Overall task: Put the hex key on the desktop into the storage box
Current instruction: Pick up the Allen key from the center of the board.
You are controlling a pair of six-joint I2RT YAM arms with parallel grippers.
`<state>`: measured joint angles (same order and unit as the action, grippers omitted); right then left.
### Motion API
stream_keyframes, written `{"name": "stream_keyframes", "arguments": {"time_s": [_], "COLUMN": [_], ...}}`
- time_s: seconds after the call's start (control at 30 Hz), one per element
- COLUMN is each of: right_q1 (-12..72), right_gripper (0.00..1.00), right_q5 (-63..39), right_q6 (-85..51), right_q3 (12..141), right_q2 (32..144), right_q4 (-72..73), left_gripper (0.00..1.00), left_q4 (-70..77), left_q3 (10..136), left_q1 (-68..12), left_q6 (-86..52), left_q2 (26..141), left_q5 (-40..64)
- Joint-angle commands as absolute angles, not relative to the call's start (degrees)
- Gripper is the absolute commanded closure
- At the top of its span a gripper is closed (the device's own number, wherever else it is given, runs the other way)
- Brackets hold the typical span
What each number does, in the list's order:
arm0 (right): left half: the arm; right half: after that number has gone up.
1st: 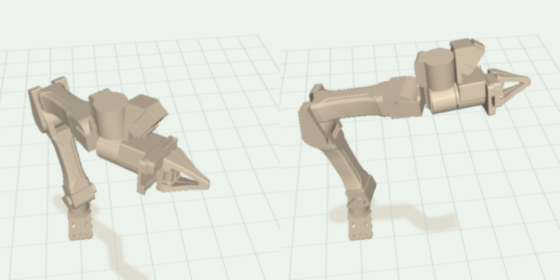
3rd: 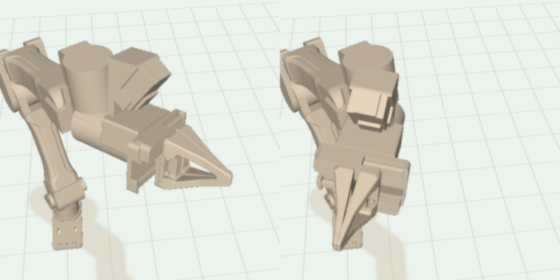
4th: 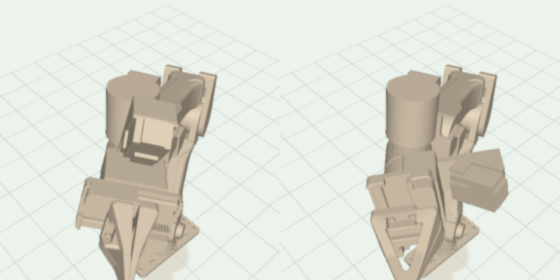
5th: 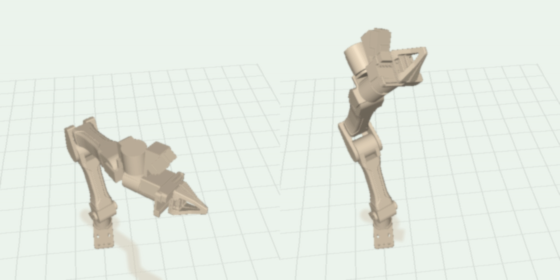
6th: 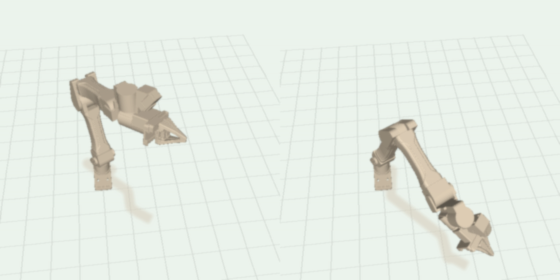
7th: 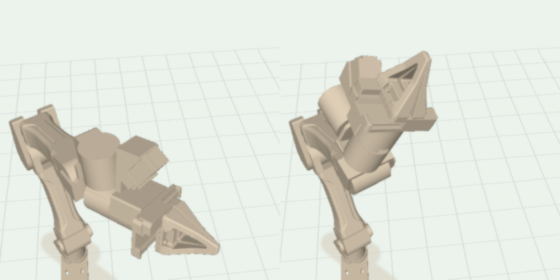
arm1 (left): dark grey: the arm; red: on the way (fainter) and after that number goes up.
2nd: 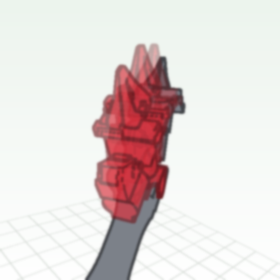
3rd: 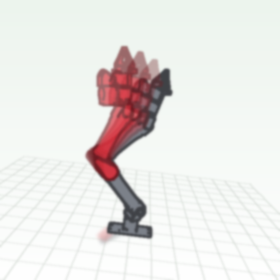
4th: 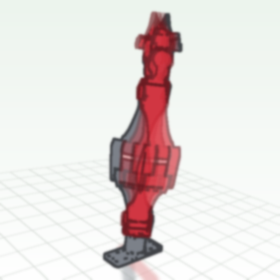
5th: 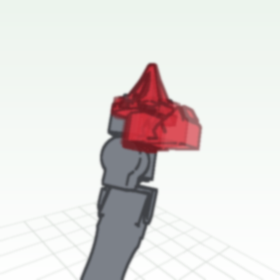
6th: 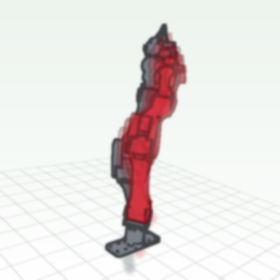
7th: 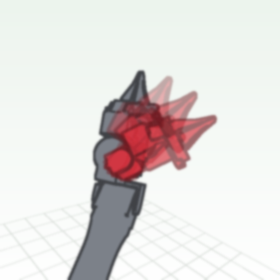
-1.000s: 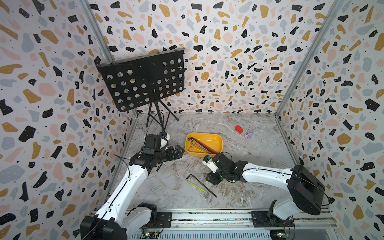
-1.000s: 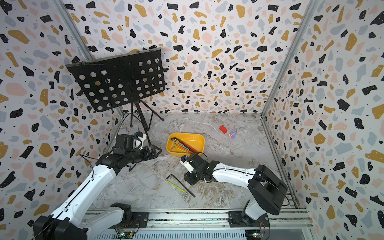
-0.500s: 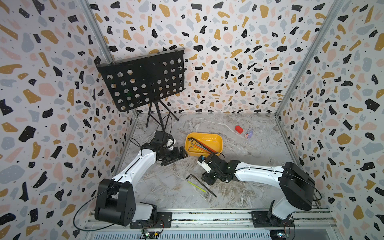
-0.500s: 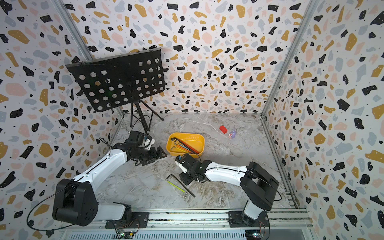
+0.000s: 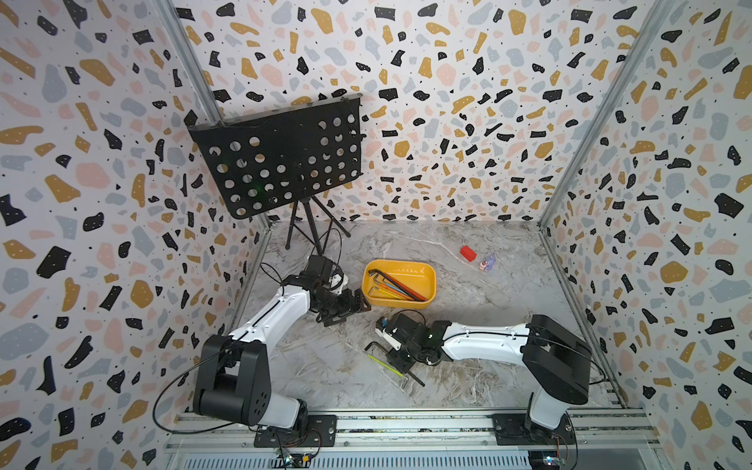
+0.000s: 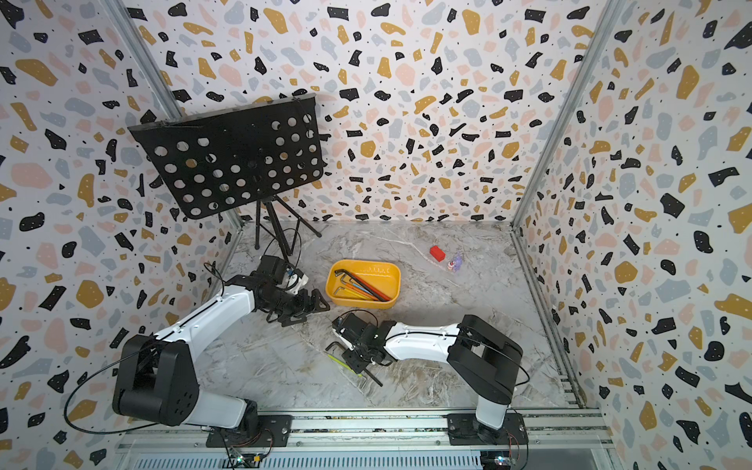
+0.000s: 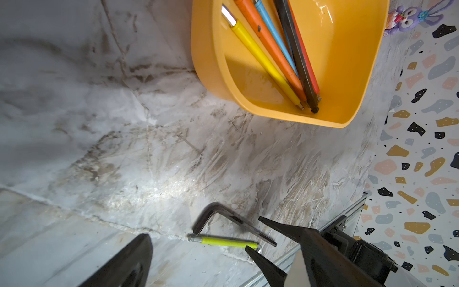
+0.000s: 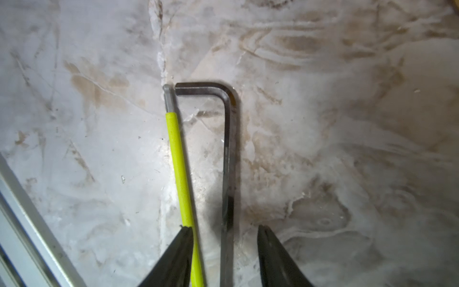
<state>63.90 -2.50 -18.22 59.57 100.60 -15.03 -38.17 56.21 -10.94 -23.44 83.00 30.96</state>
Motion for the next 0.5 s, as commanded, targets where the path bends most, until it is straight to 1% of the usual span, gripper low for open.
{"name": "stream_keyframes", "arguments": {"time_s": [0.0,0.17,0.47], "right_q1": [64.3,64.6,65.5], "right_gripper": [0.52,0.53,0.55], "right_q5": [-0.6,2.6,4.0], "right_q6": [-18.5,-19.1,-19.4], "right_q3": [61.8,62.3,62.4], "right_q2": [100.8,102.2,104.7], "right_q4": [-17.3,-18.7,-18.7], "left_gripper": [0.03,0.02,0.02], "left_q4": [-39.2,-39.3,-39.6], "left_q3": [57.7,57.7,58.1], "left_q1": [-11.0,-11.0,-10.9], "left_q6": [-22.3,-22.4,-22.2], "left_q2": [81.4,80.7,80.2], "left_q5": [30.0,28.7,27.9]}}
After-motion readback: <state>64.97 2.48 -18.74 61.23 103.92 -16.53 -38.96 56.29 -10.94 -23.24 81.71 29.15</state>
